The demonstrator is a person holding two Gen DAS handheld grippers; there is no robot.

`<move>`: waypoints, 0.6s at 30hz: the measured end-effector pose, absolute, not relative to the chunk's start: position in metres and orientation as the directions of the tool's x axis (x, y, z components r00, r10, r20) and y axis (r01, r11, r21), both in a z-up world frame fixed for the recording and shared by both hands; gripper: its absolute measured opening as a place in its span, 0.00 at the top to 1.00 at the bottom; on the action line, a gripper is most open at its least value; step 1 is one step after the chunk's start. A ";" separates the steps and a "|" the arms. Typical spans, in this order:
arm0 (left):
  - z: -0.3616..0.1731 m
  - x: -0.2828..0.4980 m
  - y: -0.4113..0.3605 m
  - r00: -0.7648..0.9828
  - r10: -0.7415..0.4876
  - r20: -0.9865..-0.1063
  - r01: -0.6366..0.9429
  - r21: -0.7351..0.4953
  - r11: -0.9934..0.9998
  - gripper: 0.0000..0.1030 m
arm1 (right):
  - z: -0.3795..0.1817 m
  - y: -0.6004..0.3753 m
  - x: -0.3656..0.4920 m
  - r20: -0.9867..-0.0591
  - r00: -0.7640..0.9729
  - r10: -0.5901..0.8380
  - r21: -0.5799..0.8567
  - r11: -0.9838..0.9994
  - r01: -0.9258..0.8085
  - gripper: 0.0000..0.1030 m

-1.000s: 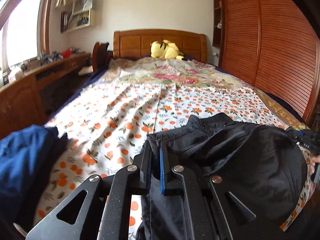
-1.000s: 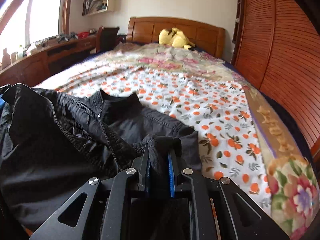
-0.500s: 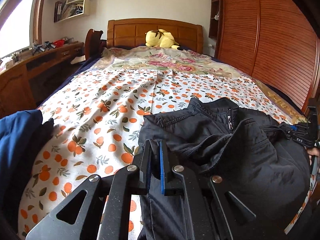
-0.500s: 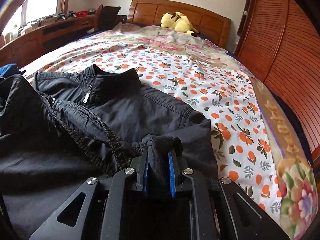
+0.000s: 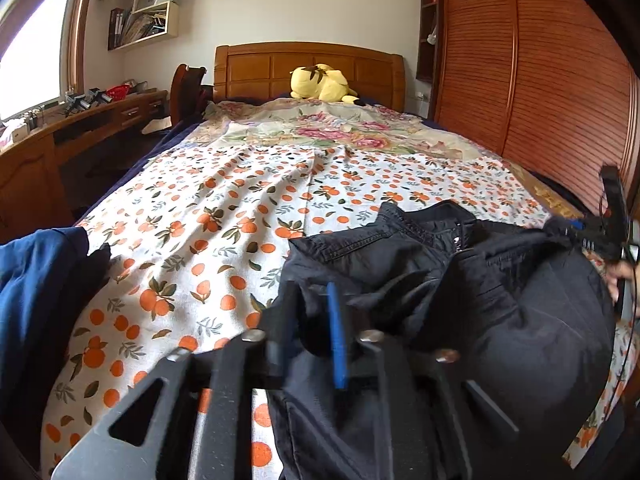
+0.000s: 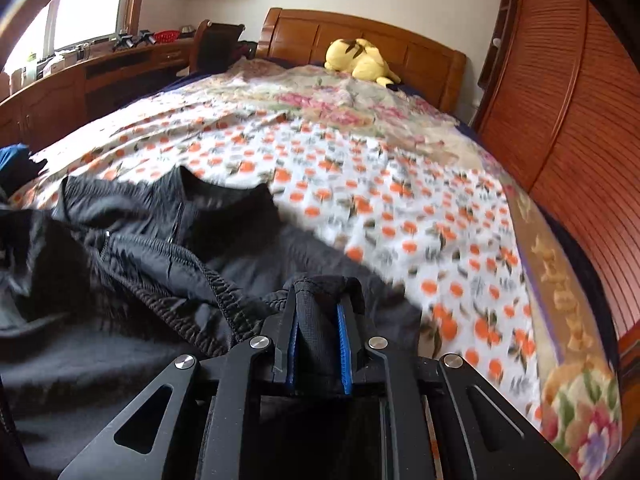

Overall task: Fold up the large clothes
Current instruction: 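Lay the hem down on the jacket and open both grippers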

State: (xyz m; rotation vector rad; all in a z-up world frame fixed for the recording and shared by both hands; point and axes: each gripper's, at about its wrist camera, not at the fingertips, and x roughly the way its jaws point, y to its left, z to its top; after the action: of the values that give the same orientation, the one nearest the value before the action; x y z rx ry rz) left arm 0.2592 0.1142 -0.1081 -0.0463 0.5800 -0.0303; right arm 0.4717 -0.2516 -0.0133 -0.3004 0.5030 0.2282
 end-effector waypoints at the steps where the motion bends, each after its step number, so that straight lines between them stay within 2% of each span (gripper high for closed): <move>1: -0.108 0.259 0.115 0.840 -0.044 -0.541 0.017 -0.055 0.998 0.63 | -0.008 -0.249 0.478 -0.494 0.858 0.136 -0.236 0.929 -0.284 0.85; 3: -0.106 0.258 0.116 0.843 -0.052 -0.535 0.021 -0.064 0.998 0.60 | -0.004 -0.244 0.489 -0.488 0.862 0.136 -0.242 0.928 -0.283 0.85; 5: -0.104 0.257 0.115 0.848 -0.048 -0.528 0.019 -0.061 0.998 0.51 | 0.001 -0.238 0.502 -0.482 0.866 0.132 -0.256 0.924 -0.283 0.85; 7: -0.102 0.255 0.115 0.856 -0.048 -0.515 0.019 -0.061 0.998 0.32 | 0.005 -0.232 0.514 -0.476 0.870 0.131 -0.269 0.920 -0.286 0.85; 8: -0.101 0.254 0.115 0.858 -0.053 -0.511 0.023 -0.065 0.998 0.29 | 0.008 -0.229 0.518 -0.469 0.874 0.130 -0.278 0.917 -0.285 0.85; 13: -0.101 0.253 0.112 0.869 -0.034 -0.494 0.012 -0.047 0.999 0.27 | 0.018 -0.222 0.537 -0.426 0.895 0.130 -0.289 0.918 -0.271 0.85; 18: -0.103 0.256 0.109 0.865 -0.046 -0.499 0.022 -0.053 0.998 0.27 | 0.017 -0.240 0.570 -0.430 0.901 0.056 -0.222 0.961 -0.165 0.85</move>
State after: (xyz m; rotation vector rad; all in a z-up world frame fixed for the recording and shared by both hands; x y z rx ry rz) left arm 0.2565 0.1088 -0.1031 -0.0463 0.5235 -0.0354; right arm 0.5704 -0.2399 0.0170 -0.2584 0.4347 0.1155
